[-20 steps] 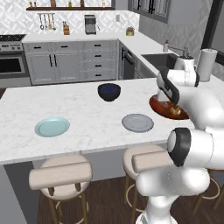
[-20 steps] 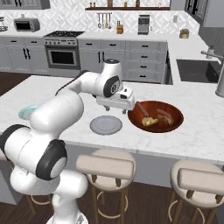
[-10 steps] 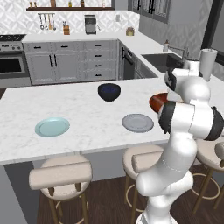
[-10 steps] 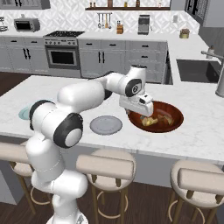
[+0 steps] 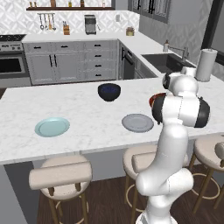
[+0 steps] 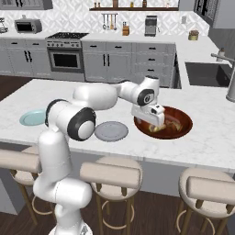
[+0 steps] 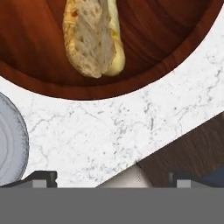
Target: Place one bun and one sausage from the bowl on each plate.
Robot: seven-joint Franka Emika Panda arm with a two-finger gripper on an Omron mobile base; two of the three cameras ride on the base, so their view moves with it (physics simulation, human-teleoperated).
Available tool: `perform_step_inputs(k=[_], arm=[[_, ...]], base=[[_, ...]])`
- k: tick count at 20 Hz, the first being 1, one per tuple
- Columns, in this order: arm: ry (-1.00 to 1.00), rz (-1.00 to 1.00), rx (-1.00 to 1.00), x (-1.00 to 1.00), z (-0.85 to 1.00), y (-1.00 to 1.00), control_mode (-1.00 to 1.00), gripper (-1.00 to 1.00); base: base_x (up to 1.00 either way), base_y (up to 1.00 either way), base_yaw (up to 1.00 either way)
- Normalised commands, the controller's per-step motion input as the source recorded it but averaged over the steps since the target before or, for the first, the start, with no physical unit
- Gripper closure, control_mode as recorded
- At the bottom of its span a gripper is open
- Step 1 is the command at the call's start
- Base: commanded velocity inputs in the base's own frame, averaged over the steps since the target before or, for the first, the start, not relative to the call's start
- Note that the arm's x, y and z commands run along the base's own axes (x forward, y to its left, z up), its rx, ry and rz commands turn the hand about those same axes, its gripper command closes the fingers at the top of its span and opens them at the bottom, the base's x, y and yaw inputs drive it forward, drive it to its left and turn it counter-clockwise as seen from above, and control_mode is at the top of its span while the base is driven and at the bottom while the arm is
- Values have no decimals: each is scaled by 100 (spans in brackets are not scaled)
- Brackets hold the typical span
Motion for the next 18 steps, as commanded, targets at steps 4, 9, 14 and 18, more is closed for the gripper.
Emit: perform_step_inputs(k=[4, 9, 14, 18], arm=[[1, 0, 0, 17, -43, -19, -100, -100], [2, 0, 0, 7, -13, -16, -100, -100], [0, 0, 0, 24, 0, 0, -100, -100], [0, 0, 0, 22, 0, 0, -100, -100]], base=[[0, 0, 0], [0, 0, 0], [0, 0, 0], [0, 0, 0]])
